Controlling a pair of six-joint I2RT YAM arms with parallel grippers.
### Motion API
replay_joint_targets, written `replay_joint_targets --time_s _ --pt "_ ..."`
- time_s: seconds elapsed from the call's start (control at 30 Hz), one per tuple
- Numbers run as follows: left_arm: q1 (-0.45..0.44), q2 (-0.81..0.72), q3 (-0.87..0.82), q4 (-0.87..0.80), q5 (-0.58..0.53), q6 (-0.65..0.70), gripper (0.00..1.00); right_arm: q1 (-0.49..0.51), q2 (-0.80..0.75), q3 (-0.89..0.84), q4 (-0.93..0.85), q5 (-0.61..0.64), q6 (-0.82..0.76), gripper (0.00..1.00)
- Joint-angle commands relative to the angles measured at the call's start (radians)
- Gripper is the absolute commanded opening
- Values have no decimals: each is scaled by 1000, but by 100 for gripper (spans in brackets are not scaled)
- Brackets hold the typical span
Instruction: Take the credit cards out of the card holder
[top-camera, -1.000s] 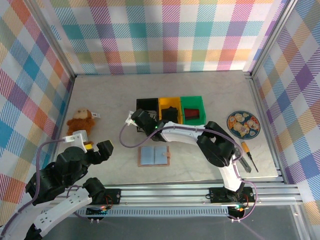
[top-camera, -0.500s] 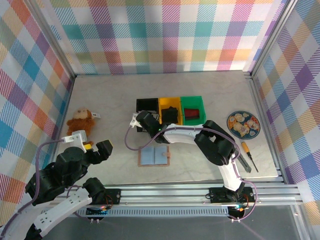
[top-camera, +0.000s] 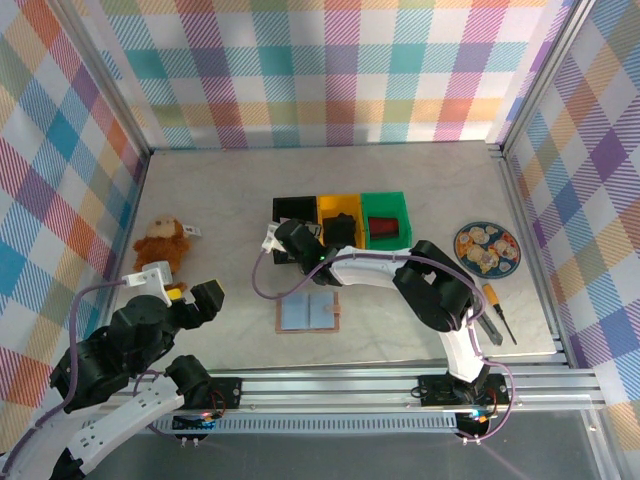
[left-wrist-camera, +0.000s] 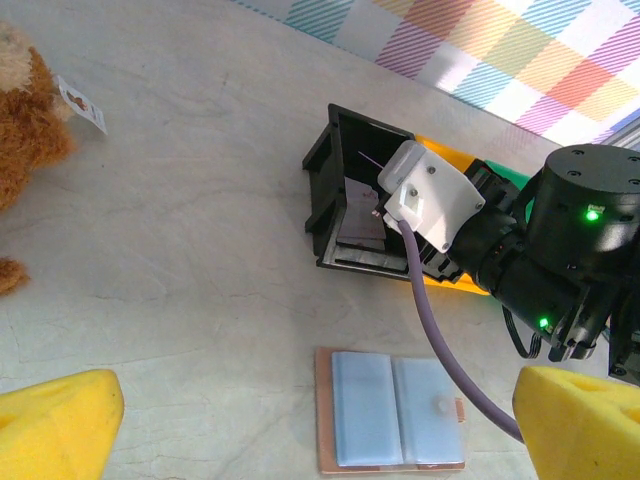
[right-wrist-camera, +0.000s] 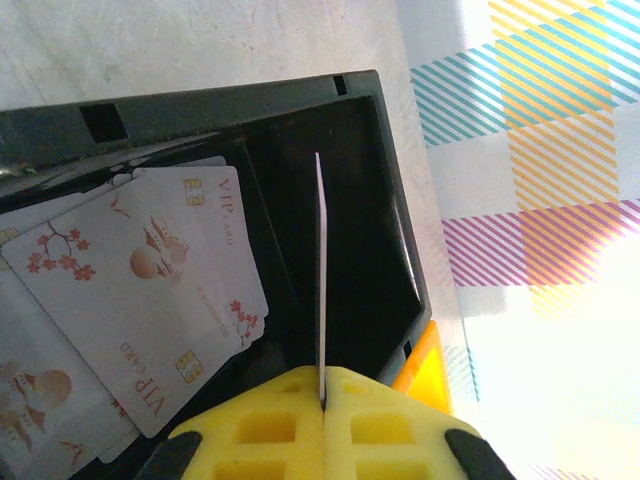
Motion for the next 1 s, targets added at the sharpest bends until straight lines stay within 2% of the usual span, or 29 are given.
replay_joint_targets --time_s 0.0,0.17,0.7,0.97 --pt "7 -11 -9 -5 -21 6 100 -6 10 34 3 16 -39 0" --pt "7 -18 -10 -6 -21 3 100 0 22 53 -72 -8 18 0" --pt "6 -13 -13 -2 -19 5 100 -2 125 110 -118 -19 38 0" --pt "5 -12 -13 -2 -24 5 100 -1 114 117 -174 -54 75 16"
